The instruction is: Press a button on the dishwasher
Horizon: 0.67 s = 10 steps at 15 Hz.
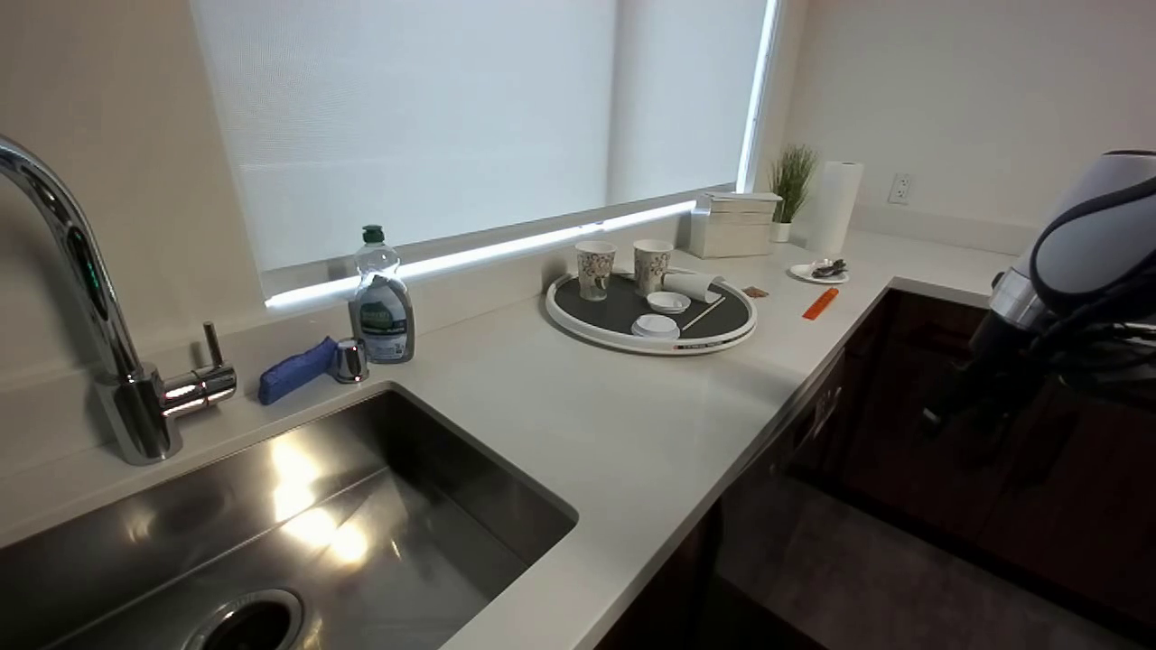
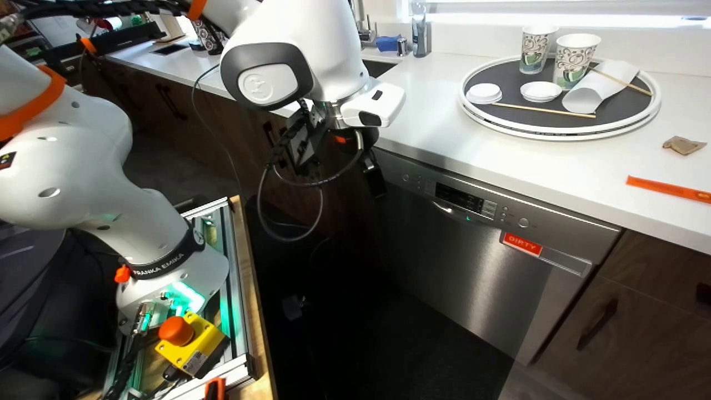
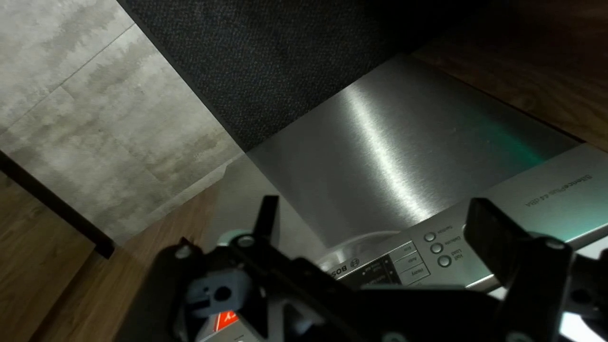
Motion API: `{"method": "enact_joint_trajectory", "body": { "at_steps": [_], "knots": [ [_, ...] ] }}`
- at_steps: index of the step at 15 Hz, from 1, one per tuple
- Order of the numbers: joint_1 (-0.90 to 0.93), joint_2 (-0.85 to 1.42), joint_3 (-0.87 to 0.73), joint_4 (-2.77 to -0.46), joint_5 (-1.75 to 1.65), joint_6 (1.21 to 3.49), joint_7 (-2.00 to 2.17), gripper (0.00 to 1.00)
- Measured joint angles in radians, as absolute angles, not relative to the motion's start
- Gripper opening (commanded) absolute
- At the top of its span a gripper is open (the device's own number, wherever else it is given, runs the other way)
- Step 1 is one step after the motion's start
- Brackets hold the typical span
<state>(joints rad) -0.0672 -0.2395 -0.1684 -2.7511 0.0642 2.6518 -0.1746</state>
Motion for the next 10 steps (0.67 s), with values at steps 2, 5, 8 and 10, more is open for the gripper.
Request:
{"method": "enact_joint_trajectory", "body": {
  "at_steps": [2,5,8,10],
  "knots": [
    [-0.068,-0.222,-0.166,-2.753,0.064,2.712,-0.175,1.0],
    [-0.069,-0.157,-0.163,-2.755,0.061,2.845,-0.174,1.0],
    [-0.063,-0.083,-0.163,-2.755,0.078,2.948,-0.187,1.0],
    [-0.048,-0.044,-0.163,-2.754,0.116,2.995,-0.238,1.0]
  ]
}}
